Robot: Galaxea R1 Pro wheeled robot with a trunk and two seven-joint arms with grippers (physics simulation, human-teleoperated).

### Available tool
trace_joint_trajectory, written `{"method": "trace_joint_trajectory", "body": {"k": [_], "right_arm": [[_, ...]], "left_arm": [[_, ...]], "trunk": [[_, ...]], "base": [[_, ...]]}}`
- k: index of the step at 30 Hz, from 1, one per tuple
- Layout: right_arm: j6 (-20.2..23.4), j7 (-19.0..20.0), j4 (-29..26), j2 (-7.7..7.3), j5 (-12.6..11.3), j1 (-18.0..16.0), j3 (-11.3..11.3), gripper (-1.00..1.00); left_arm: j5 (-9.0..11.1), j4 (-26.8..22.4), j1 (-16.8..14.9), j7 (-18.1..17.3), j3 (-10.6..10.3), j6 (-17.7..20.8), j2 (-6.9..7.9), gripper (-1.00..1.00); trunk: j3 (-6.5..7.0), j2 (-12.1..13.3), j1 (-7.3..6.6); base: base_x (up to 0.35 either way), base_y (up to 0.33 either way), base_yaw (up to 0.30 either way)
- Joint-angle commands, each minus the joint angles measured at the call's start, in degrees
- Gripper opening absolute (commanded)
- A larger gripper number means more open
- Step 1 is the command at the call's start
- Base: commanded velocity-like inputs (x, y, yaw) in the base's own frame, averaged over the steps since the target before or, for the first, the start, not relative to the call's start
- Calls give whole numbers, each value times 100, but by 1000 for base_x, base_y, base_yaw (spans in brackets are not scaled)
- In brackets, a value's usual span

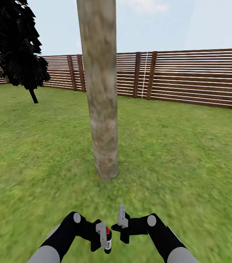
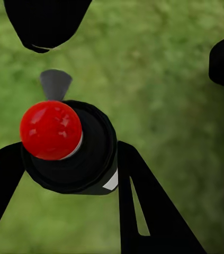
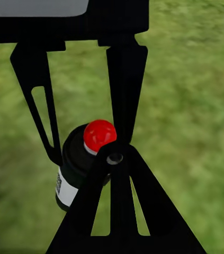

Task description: In the garden, pick up the pesticide atomizer on the floor and spray pesticide onto both trees until each tree trunk is fully covered.

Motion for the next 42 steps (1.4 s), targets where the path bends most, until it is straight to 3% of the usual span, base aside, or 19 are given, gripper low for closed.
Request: {"method": "trace_joint_trajectory", "body": {"k": [1, 10, 37, 42], "right_arm": [[0, 0, 0, 0, 0, 0, 0, -100], [0, 0, 0, -9, 8, 0, -6, -100], [0, -4, 18, -37, 18, 0, -1, -100], [0, -8, 18, -40, 18, 0, 0, -100]], "left_arm": [[2, 0, -1, 0, 0, 0, 0, -100], [11, -6, -64, -154, 0, 1, -54, -100], [117, -9, -125, -180, 0, -10, -100, -100], [111, -9, -130, -357, 0, -9, -105, -100]], "trunk": [[0, 0, 0], [0, 0, 0], [0, 0, 0], [0, 0, 0]], "base": [[0, 0, 0], [0, 0, 0], [0, 0, 0], [0, 0, 0]]}}
